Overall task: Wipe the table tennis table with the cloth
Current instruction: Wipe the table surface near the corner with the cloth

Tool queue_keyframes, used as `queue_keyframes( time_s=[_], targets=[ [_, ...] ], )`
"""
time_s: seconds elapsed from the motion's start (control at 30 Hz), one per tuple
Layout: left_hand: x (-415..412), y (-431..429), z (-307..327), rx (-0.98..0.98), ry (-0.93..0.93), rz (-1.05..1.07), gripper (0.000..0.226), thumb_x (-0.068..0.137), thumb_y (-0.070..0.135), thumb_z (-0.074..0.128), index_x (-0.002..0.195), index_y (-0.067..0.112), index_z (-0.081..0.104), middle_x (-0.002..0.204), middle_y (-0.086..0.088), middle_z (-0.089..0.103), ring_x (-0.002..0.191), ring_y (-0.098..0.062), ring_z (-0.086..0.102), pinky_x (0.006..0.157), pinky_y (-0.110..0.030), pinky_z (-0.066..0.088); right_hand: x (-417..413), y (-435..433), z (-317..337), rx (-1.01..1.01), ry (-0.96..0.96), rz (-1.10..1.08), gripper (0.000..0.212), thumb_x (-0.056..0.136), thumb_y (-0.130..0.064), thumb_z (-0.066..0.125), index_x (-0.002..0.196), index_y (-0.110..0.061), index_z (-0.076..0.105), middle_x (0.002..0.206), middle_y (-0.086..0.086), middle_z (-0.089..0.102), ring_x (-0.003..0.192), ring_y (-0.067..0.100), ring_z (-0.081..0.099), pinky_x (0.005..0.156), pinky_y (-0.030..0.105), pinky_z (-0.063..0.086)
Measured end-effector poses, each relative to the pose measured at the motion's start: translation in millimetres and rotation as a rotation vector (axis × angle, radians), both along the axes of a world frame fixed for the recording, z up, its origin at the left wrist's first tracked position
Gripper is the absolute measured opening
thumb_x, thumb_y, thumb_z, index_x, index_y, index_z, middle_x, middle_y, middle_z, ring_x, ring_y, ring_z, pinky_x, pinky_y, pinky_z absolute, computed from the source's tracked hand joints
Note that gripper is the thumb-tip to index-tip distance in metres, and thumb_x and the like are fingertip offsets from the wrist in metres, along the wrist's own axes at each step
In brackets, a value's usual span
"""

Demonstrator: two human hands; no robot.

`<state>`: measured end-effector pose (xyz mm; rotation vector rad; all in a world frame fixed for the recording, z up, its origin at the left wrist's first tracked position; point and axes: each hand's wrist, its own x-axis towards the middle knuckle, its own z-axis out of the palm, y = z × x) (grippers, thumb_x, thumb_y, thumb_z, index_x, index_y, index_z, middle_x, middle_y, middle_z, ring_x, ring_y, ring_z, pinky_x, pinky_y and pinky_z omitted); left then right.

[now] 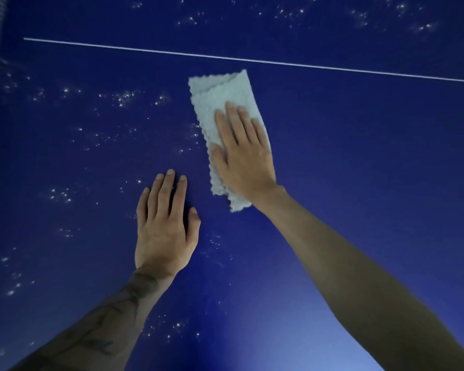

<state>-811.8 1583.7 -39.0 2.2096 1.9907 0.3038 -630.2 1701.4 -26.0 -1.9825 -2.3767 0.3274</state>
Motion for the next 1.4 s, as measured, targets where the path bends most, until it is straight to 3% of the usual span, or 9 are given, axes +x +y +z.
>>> queue_keyframes(
  time_s=[0.07,0.27,0.33,0.53,0.67,0.8,1.03,1.23,1.4],
  targets=[
    [1,0,0,0.003,-0.005,0.005,0.059,0.106,0.032,0.041,0.160,0.007,0.038,0.168,-0.015,0.032,0.158,-0.033,0.027,0.130,-0.053,0.019,29,-6,-2,-0.006,-0.002,-0.009,0.067,0.111,-0.048,0.020,0.171,-0.020,0.009,0.179,0.004,0.003,0.165,0.022,0.000,0.134,0.043,0.001],
    [0,0,-1,0.025,0.001,-0.002,0.058,0.107,0.031,0.041,0.159,0.006,0.039,0.167,-0.016,0.033,0.157,-0.033,0.028,0.131,-0.049,0.015,53,33,1,0.016,-0.008,-0.413,0.068,0.111,-0.045,0.022,0.171,-0.016,0.008,0.179,0.010,0.004,0.165,0.028,0.002,0.134,0.049,0.003],
    [-1,-1,-2,0.022,0.009,0.000,0.058,0.107,0.031,0.041,0.160,0.006,0.039,0.168,-0.015,0.033,0.157,-0.033,0.028,0.131,-0.049,0.015,28,36,1,0.001,0.022,-0.395,0.068,0.111,-0.045,0.022,0.171,-0.015,0.006,0.179,0.011,0.002,0.165,0.029,0.000,0.134,0.049,0.003],
    [-3,0,-2,0.027,0.012,-0.007,0.059,0.107,0.033,0.041,0.160,0.007,0.037,0.169,-0.015,0.032,0.158,-0.032,0.026,0.131,-0.048,0.013,-4,-45,-1,0.002,0.013,-0.035,0.067,0.111,-0.047,0.021,0.171,-0.019,0.013,0.179,0.006,0.006,0.166,0.023,0.002,0.134,0.043,0.002],
    [-4,-1,5,-0.005,-0.047,-0.003,0.058,0.108,0.031,0.042,0.160,0.007,0.038,0.169,-0.014,0.031,0.158,-0.032,0.027,0.130,-0.050,0.018,43,-42,5,-0.042,-0.003,-0.347,0.067,0.111,-0.046,0.024,0.171,-0.023,0.008,0.179,0.002,0.002,0.165,0.021,-0.002,0.134,0.045,0.001],
    [-32,2,10,-0.002,-0.093,-0.051,0.060,0.108,0.033,0.040,0.161,0.006,0.036,0.170,-0.014,0.030,0.157,-0.031,0.028,0.129,-0.051,0.021,16,4,7,-0.008,0.012,-0.531,0.068,0.112,-0.046,0.021,0.171,-0.016,0.004,0.179,0.009,-0.001,0.165,0.027,-0.003,0.134,0.048,-0.001],
    [-98,18,5,-0.055,0.017,0.051,0.063,0.107,0.034,0.031,0.162,0.003,0.030,0.171,-0.016,0.025,0.158,-0.035,0.024,0.130,-0.054,0.018,-64,-24,6,-0.045,0.027,-0.138,0.067,0.112,-0.051,0.014,0.171,-0.022,0.002,0.179,0.003,-0.005,0.165,0.021,-0.007,0.134,0.043,-0.004],
    [-107,16,-8,0.009,0.025,0.038,0.060,0.108,0.033,0.034,0.161,0.006,0.031,0.170,-0.014,0.027,0.158,-0.032,0.025,0.131,-0.051,0.015,-15,-2,2,-0.024,0.002,-0.443,0.067,0.112,-0.047,0.021,0.171,-0.019,0.007,0.179,0.006,0.001,0.165,0.025,-0.001,0.134,0.047,0.000],
    [-105,17,-10,0.062,0.025,0.026,0.059,0.108,0.032,0.037,0.160,0.004,0.034,0.168,-0.015,0.032,0.156,-0.033,0.029,0.130,-0.052,0.020,-67,47,0,-0.009,0.026,-0.470,0.069,0.111,-0.047,0.021,0.171,-0.016,0.006,0.179,0.010,0.001,0.165,0.029,0.000,0.134,0.048,0.000]
  ],
)
